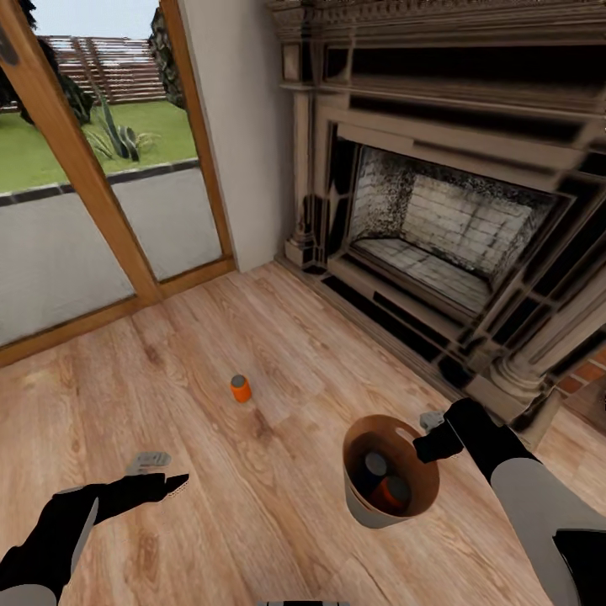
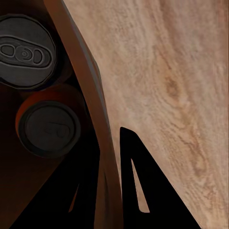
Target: Put the three can of soda from the living room inside the tash can in the kitchen.
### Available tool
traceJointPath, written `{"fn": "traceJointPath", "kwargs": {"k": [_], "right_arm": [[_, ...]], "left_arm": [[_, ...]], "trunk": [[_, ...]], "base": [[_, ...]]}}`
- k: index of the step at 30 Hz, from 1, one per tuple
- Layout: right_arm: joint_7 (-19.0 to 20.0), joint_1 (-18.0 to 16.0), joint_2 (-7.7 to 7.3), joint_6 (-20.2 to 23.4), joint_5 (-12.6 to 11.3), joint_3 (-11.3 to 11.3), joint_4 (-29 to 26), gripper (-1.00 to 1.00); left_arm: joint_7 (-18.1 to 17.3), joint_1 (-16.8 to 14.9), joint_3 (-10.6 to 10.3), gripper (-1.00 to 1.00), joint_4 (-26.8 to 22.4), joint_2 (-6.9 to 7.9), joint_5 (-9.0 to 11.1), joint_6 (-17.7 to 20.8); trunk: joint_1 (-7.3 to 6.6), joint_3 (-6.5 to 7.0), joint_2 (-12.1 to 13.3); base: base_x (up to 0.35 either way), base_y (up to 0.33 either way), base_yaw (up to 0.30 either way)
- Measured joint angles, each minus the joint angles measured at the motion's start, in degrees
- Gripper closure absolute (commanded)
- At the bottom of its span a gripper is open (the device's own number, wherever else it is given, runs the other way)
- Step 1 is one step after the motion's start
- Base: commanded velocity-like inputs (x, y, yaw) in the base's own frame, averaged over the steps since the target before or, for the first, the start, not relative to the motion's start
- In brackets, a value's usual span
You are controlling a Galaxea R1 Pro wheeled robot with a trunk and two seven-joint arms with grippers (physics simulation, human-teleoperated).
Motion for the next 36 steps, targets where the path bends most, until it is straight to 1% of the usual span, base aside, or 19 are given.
{"fn": "traceJointPath", "kwargs": {"k": [3, 15, 17, 18, 22, 25, 29, 32, 36], "right_arm": [[0.03, 0.00, 0.06, 0.11, -0.31, -0.04, -0.01, 1.00], [0.01, 0.00, 0.01, 0.04, -0.03, -0.14, -0.01, 1.00], [-0.01, -0.01, 0.00, 0.04, -0.09, -0.66, -0.02, 1.00], [-0.07, 0.00, -0.01, 0.05, 0.16, -2.16, -0.01, 1.00], [-0.04, 0.00, 0.24, 0.23, -0.45, -3.48, 0.00, 1.00], [-0.09, 0.00, 0.62, 0.26, -0.36, -3.74, -0.01, 1.00], [-0.19, 0.00, 0.77, -0.04, 0.55, -3.88, -0.01, 1.00], [-0.14, 0.00, 0.84, 0.20, -0.13, -3.96, -0.01, 1.00], [-0.19, 0.00, 0.81, 0.06, 0.26, -4.01, -0.06, 1.00]], "left_arm": [[0.01, 0.00, 0.01, -1.00, 0.00, 0.00, 0.00, 0.01], [-0.02, 0.00, -0.01, -1.00, 0.00, 0.00, 0.00, 0.02], [-0.01, 0.00, 0.00, -1.00, 0.00, 0.00, 0.00, 0.02], [-0.02, 0.00, 0.01, -1.00, 0.00, 0.00, 0.02, 0.00], [-0.11, 0.00, -0.02, -1.00, -0.10, -0.04, 0.29, -0.25], [-0.16, 0.00, -0.02, -1.00, -0.14, -0.03, 0.37, -0.32], [-0.21, 0.00, 0.00, -1.00, -0.11, -0.05, 0.42, -0.37], [-0.26, 0.00, 0.01, -1.00, -0.09, -0.03, 0.43, -0.41], [-0.50, 0.01, 0.01, -1.00, -0.09, 0.00, 0.44, -0.42]], "trunk": [[0.00, 0.18, 0.00], [0.00, 0.97, 0.00], [0.00, 1.10, 0.00], [0.00, 1.15, 0.00], [0.00, 1.23, 0.00], [0.00, 1.27, 0.00], [0.00, 1.38, 0.00], [0.00, 1.48, 0.00], [0.00, 1.65, 0.00]], "base": [[0.205, 0.276, -0.196], [0.205, 0.276, -0.193], [0.208, 0.266, -0.157], [0.214, 0.246, -0.097], [0.102, 0.110, -0.061], [0.029, 0.042, -0.156], [0.008, 0.177, -0.219], [0.002, 0.254, -0.237], [0.001, 0.283, -0.235]]}}
